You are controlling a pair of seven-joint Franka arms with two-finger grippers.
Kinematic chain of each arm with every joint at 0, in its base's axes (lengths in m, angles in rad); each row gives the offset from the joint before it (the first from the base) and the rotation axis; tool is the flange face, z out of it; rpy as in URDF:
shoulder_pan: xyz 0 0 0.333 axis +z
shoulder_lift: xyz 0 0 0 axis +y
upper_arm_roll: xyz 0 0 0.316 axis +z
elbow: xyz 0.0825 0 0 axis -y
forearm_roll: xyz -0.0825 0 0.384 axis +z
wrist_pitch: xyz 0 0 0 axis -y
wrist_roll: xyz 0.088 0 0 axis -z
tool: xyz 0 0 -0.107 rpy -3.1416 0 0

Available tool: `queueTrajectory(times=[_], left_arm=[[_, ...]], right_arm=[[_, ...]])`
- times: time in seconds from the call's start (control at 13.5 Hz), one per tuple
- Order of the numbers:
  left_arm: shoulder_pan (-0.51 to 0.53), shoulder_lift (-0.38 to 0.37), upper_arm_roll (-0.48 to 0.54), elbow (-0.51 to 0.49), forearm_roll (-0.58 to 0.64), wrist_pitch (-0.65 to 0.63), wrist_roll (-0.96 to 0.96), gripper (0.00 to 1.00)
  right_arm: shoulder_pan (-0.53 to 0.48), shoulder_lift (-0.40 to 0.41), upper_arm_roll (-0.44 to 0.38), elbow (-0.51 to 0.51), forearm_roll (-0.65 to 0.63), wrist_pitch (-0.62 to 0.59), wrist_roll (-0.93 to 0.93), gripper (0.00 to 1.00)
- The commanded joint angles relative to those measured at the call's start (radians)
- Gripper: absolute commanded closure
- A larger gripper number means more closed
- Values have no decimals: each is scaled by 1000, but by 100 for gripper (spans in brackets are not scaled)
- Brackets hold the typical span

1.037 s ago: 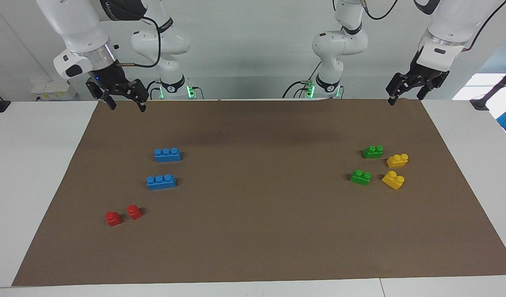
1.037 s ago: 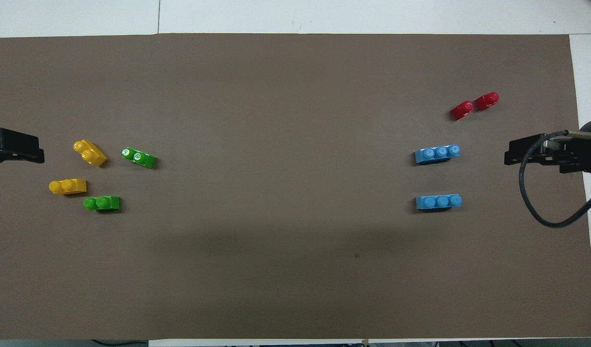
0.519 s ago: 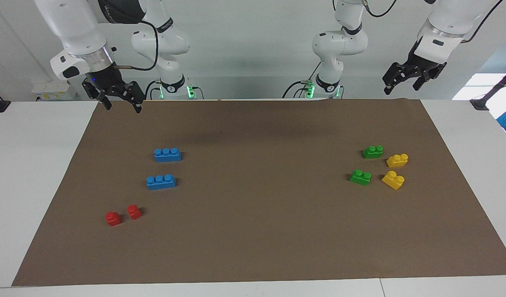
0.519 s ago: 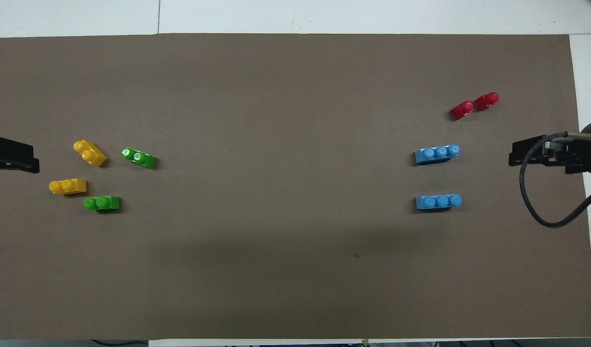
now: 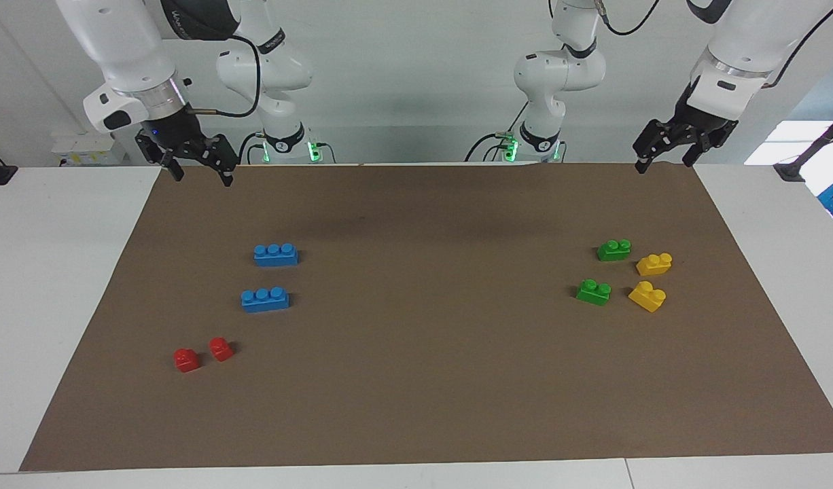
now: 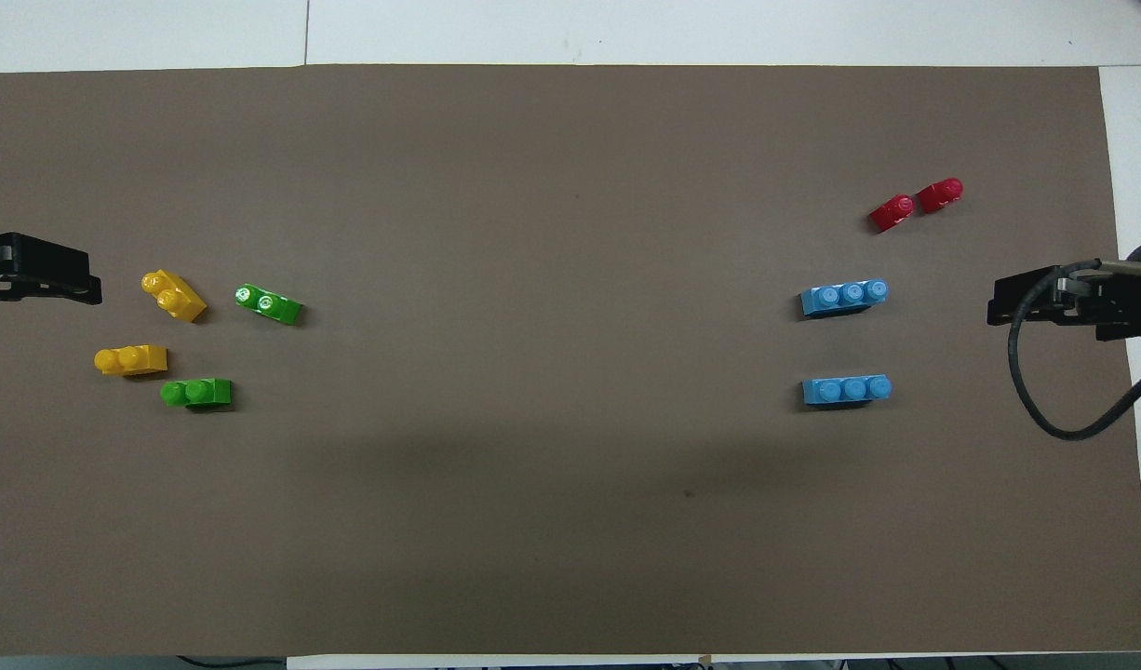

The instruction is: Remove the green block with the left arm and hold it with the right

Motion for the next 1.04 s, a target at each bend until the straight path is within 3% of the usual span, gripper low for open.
queueTrajectory(times=[0.0, 0.96], left_arm=[[-15, -7, 17, -32, -16, 34, 14, 0], [-8, -13, 19, -30, -16, 53, 66, 0]], right_arm=[[-11, -28, 6, -29, -26, 0, -41, 0], [-13, -39, 6, -44, -25, -2, -29, 0]])
